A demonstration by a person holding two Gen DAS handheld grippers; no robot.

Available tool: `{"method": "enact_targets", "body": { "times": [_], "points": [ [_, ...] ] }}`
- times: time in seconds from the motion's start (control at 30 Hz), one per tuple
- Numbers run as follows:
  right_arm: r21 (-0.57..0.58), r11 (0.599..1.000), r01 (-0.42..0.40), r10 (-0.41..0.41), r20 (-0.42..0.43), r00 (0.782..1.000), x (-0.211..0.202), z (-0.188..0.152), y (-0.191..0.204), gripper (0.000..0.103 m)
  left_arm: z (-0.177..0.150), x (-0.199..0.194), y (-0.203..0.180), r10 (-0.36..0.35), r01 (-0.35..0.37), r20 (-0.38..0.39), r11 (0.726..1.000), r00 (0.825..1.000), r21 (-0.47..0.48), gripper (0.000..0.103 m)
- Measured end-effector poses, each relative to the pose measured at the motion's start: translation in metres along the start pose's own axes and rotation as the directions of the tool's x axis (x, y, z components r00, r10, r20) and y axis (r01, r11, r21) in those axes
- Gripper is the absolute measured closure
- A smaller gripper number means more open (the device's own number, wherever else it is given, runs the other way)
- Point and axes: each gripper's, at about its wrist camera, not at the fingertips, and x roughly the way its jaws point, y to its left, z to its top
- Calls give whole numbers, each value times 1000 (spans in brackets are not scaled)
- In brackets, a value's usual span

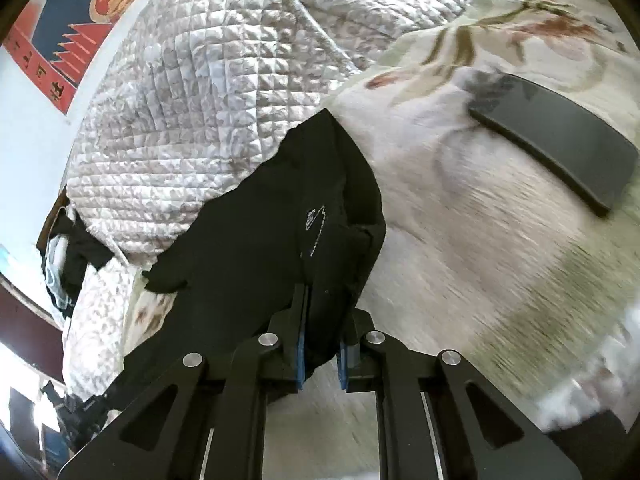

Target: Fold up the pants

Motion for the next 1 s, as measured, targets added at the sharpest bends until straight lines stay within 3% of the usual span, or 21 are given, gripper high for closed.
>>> {"method": "enact_targets", "body": {
  "times": [0.1, 0.23, 0.33, 0.4, 0.5, 0.57, 0.67, 0.73, 0.8, 0.87, 1.0],
  "points": [
    [7, 1000, 26, -26, -24, 999, -16, -15, -16, 92, -20, -9, 4, 0, 0, -22, 1000, 1000, 20, 99],
    [36, 997, 62, -58, -91, 994, -6, -30, -37, 91, -43, 4, 14, 28, -26, -94, 1000, 995, 14, 98],
    [-7, 996, 87, -87, -86, 993, -8, -31, -29, 87, -40, -9, 13, 36, -35, -62, 999, 997, 13, 93],
    [-33, 993, 116, -118, -75, 990, -16, -29, -24, 76, -37, -18, 17, 68, -67, -40, 998, 997, 5, 88],
    [-45, 981, 190, -191, -23, 981, -34, -29, -23, 67, -34, -32, 27, 172, -172, -3, 985, 985, -25, 83],
    [-56, 955, 292, -289, 45, 956, -48, -27, -19, 67, -31, -40, 34, 207, -206, 27, 978, 978, -45, 82],
    [-70, 934, 349, -338, 138, 931, -63, -24, -12, 67, -23, -45, 38, 229, -226, 75, 973, 971, -46, 63],
    [-108, 942, 319, -301, 152, 941, -62, -23, -2, 67, -19, -42, 41, 242, -239, 84, 970, 967, -47, 53],
    [-172, 947, 272, -251, 135, 959, -53, -25, 12, 67, -16, -33, 44, 235, -232, 59, 972, 970, -49, 53],
    [-240, 948, 211, -192, 100, 976, -42, -31, 26, 67, -18, -31, 39, 179, -177, 41, 983, 983, -40, 53],
    [-361, 925, 118, -117, 26, 993, -12, -45, 53, 67, -22, -23, 3, 33, -35, 23, 995, 999, 94, 53]
  ]
}}
